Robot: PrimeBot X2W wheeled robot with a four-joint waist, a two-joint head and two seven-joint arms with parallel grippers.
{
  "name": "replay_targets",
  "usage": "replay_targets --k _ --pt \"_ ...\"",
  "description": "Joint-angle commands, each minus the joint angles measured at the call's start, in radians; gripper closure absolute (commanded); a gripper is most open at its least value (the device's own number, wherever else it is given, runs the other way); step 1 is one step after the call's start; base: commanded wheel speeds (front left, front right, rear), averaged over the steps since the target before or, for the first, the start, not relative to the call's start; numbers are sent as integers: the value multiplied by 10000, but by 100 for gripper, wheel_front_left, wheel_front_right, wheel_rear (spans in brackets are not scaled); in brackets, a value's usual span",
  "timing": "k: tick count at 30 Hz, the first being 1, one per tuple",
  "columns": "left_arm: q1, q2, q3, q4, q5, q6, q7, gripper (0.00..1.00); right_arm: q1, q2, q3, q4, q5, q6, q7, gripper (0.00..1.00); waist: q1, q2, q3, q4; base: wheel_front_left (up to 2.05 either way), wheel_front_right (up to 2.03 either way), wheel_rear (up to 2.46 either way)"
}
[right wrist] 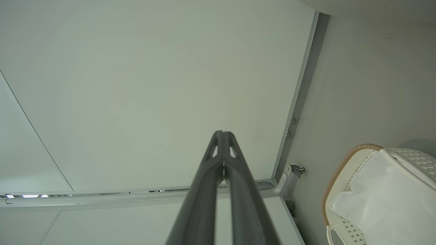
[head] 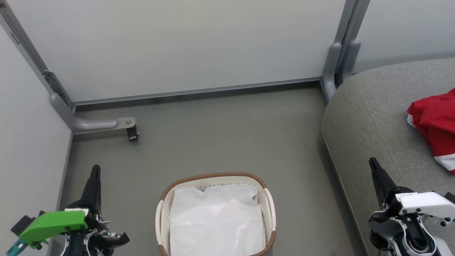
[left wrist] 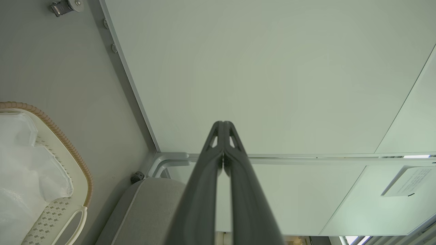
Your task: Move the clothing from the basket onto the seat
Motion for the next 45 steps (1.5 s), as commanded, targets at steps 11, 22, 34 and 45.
replay_targets --k 11,22,34,45 --pt "-101 66 17 -11 -34 -54 40 100 105 -59 -18 -36 38 -7 12 100 0 0 0 0 0 0 0" --pt "-100 66 17 -11 -35 -54 39 100 105 -59 -17 -36 39 -7 12 100 0 0 0 0 0 0 0" --pt "-100 66 16 -12 -35 -51 39 100 105 -59 -17 -36 39 -7 11 100 0 0 0 0 0 0 0" --pt "-100 66 16 -12 -35 -49 39 100 105 -59 -17 -36 39 -7 11 100 0 0 0 0 0 0 0"
